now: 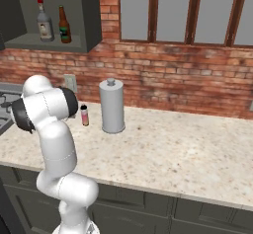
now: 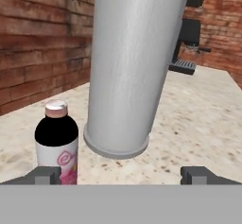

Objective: Sort all alcoholic drinks to one cabinet, and non-alcoholic drinks to the other.

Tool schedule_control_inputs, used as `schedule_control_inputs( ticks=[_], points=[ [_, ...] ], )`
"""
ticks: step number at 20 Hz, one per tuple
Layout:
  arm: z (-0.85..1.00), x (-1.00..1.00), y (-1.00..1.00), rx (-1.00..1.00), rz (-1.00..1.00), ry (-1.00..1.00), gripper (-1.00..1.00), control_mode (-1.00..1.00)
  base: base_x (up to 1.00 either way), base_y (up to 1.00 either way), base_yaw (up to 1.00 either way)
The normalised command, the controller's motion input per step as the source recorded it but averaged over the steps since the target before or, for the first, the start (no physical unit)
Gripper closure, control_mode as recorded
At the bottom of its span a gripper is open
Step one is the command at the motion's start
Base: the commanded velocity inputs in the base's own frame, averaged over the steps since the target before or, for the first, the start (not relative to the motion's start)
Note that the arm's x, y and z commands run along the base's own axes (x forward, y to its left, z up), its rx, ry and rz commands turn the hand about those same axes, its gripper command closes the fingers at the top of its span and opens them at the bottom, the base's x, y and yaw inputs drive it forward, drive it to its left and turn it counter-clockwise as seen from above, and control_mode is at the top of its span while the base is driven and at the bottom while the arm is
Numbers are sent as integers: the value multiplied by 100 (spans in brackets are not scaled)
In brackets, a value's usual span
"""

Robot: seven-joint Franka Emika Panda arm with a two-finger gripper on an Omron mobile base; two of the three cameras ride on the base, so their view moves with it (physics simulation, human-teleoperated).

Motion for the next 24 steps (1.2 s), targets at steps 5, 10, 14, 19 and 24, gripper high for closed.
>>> schedule_control_inputs(
  ticks=[5,10,14,19,24],
  points=[
    [-2,14,0,0,0,0,-100,-100,0,0,0],
    [-7,8,0,0,0,0,-100,-100,0,0,0],
    [-8,12,0,0,0,0,-100,-100,0,0,0],
    [-11,11,0,0,0,0,-100,-100,0,0,0],
    [-9,12,0,0,0,0,-100,-100,0,0,0]
  ],
)
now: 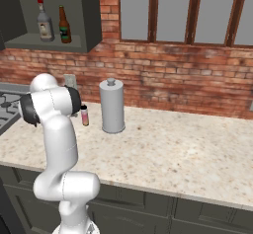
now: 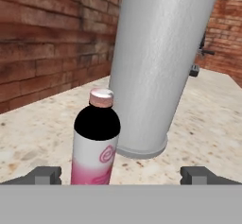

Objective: Sort all alcoholic drinks to one cabinet, and non-alcoholic drinks to the other.

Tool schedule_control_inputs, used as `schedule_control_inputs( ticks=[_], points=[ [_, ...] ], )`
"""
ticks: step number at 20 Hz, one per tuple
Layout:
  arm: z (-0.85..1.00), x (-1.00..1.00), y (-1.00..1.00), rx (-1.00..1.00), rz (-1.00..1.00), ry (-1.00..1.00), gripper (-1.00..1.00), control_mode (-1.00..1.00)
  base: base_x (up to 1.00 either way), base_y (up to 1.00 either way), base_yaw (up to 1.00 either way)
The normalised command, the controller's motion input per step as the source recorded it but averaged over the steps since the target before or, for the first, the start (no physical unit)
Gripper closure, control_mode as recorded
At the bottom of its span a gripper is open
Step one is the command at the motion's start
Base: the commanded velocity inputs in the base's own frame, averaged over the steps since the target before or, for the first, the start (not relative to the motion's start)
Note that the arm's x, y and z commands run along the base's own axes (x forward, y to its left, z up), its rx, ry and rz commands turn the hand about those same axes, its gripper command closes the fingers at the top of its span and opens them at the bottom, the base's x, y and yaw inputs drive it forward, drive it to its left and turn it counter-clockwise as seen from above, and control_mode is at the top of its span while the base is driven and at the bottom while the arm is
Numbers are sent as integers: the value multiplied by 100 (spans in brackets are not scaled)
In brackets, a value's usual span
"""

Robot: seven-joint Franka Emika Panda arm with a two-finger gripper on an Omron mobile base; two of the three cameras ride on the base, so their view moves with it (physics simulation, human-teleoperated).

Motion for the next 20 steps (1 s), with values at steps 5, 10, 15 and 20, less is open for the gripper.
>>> schedule_control_inputs(
  ticks=[5,10,15,20],
  points=[
    [-9,9,0,0,0,0,-100,-100,0,0,0],
    [-10,11,0,0,0,0,-100,-100,0,0,0],
    [-9,12,0,0,0,0,-100,-100,0,0,0],
    [-11,5,0,0,0,0,-100,-100,0,0,0]
  ],
)
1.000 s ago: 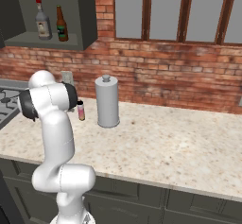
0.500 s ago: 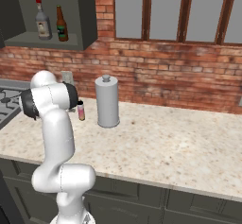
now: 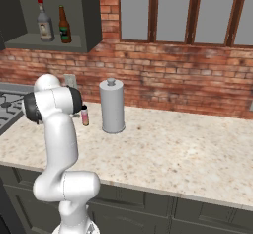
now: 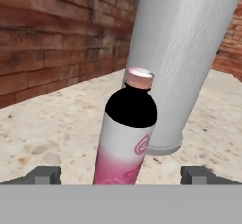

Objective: Sort all alcoholic drinks to one cabinet, and non-alcoholic drinks to the other.

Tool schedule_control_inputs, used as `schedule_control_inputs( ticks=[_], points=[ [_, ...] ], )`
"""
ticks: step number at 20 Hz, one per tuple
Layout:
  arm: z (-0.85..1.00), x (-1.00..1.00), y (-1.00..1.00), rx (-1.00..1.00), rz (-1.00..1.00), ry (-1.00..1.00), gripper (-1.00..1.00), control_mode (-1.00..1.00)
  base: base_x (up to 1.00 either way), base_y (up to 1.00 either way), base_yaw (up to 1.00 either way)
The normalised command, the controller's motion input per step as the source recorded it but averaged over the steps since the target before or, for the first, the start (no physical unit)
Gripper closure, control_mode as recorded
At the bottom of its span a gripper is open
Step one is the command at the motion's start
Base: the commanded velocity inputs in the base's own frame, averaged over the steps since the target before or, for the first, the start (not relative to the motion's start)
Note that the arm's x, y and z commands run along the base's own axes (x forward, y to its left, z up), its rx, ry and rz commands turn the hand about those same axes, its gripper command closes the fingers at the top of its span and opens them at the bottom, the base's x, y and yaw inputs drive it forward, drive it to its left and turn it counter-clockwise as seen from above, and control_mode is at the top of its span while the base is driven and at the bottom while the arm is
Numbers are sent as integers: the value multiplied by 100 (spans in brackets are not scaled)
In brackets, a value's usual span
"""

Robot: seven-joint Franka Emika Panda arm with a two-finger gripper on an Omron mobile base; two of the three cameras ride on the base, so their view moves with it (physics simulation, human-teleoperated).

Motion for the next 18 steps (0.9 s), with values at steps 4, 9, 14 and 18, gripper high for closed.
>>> schedule_control_inputs(
  ticks=[4,9,14,18],
  points=[
    [-11,0,0,0,0,0,-100,-100,0,0,0],
    [-5,0,0,-1,0,0,-100,-100,0,0,0],
    [0,0,0,-4,-1,0,-100,-100,0,0,0],
    [0,0,0,-5,-4,0,-100,-100,0,0,0]
  ],
)
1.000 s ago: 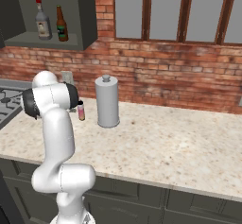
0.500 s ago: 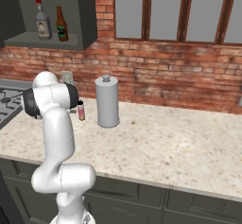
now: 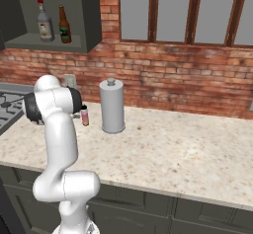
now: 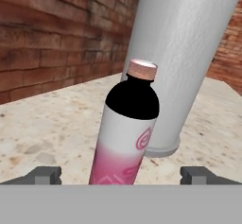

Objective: Sort all alcoholic drinks to one cabinet, and non-alcoholic drinks to the other.

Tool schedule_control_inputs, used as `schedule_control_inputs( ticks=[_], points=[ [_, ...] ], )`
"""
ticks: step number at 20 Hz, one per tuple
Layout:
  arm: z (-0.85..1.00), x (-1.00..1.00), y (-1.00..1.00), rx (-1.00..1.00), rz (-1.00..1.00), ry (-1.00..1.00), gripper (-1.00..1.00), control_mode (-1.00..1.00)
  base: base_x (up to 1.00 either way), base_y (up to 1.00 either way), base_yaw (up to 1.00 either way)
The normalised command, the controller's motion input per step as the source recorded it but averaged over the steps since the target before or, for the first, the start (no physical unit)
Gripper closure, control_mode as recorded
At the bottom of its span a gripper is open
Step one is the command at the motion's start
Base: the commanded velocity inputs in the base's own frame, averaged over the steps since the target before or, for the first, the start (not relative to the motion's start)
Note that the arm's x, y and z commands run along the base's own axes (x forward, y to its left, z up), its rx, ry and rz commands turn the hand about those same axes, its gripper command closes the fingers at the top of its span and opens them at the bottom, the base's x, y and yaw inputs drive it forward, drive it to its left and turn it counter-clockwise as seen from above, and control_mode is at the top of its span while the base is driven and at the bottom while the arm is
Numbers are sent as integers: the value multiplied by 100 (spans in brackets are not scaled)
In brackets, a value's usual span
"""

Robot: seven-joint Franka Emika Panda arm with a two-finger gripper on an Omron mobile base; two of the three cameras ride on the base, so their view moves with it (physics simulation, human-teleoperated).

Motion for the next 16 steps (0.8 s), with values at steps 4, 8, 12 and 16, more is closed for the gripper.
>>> schedule_control_inputs(
  ticks=[4,8,12,16],
  points=[
    [0,0,-4,-6,-7,0,-100,-100,0,0,0],
    [0,0,-6,-5,-8,0,-100,-100,0,0,0],
    [0,0,-9,-3,-5,0,-100,-100,0,0,0],
    [0,0,-15,-3,-5,0,-100,-100,0,0,0]
  ],
)
